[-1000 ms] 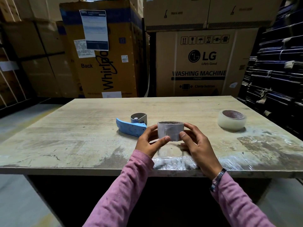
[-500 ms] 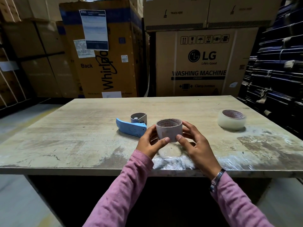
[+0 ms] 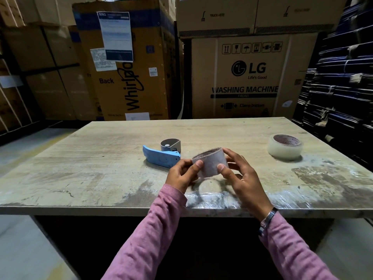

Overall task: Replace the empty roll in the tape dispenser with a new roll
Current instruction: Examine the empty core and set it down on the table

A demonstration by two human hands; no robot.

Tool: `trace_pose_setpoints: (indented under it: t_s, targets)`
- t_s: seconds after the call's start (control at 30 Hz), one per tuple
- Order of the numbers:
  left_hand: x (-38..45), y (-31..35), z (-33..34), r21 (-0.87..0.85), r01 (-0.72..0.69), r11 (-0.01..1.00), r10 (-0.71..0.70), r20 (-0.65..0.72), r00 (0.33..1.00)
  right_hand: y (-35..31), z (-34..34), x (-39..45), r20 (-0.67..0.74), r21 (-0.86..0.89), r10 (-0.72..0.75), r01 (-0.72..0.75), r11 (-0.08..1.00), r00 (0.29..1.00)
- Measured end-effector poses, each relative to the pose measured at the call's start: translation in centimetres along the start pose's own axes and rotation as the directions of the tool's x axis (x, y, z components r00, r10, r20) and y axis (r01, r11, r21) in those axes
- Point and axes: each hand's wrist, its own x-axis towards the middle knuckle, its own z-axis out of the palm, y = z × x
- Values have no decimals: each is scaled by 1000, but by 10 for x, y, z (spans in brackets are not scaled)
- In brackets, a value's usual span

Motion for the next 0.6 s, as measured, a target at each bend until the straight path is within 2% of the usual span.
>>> trace_pose_setpoints:
  t_s: [0.17,0.33,0.4,0.53,0.6]
  targets:
    - [0,7,0,-145,70,987,-64,46,997,-2,1,0,69,4,-34,34,999,997]
    - [-5,5,2,-93,23,995,0,242,970,1,-3,1,107,132,-43,29,991,993]
    - [-7,8,3,-56,11,998,4,278,961,1,-4,2,96,141,-57,43,989,994]
    - [-7,18,2,210,-11,978,-33,203,979,-1,0,4,71,-101,-205,212,972,976]
    - [-10,21,1,269,-42,962,-13,202,979,-3,-2,4,139,-302,-326,354,885,935]
